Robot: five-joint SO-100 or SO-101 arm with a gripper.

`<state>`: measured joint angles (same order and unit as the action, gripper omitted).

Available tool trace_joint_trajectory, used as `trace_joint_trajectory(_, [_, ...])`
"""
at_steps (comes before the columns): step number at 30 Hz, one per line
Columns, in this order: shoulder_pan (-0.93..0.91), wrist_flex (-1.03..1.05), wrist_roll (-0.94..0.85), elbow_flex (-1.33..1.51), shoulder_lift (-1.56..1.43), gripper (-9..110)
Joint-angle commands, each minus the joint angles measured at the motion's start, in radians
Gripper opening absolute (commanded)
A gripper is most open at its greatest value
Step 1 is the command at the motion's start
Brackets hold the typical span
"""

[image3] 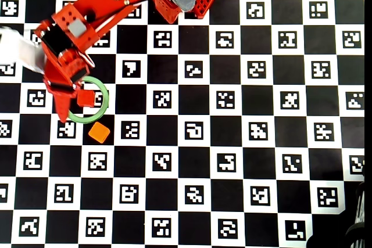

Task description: Grab the red cube then put it in the green circle then put the blue cube on top and finally the orange cube on top

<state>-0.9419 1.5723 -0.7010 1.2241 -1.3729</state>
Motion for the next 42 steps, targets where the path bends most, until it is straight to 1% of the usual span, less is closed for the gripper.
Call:
trace_joint_trajectory(1, [-0.041,0.054,0.009,-0.123,-0.118,54])
trace_joint_trajectory(9, [-0.147,0.092,0.066,-0.147,-0.138,54])
trace_joint_trajectory(17, [-0.245,0.150,0.077,-0.135,-0.153,53])
trace_joint_trajectory(23, [-0.293,0.152,0.061,-0.026,-0.229,53])
trace_joint_trajectory(26, [-0.305,0.156,0.031,0.080,-0.295,53])
trace_joint_trajectory(32, [-0.348,0.077,0.002,0.318,-0.397,53])
trace_joint_trajectory(42, [-0.428,-0.120,-0.029,0.541,-0.414,53])
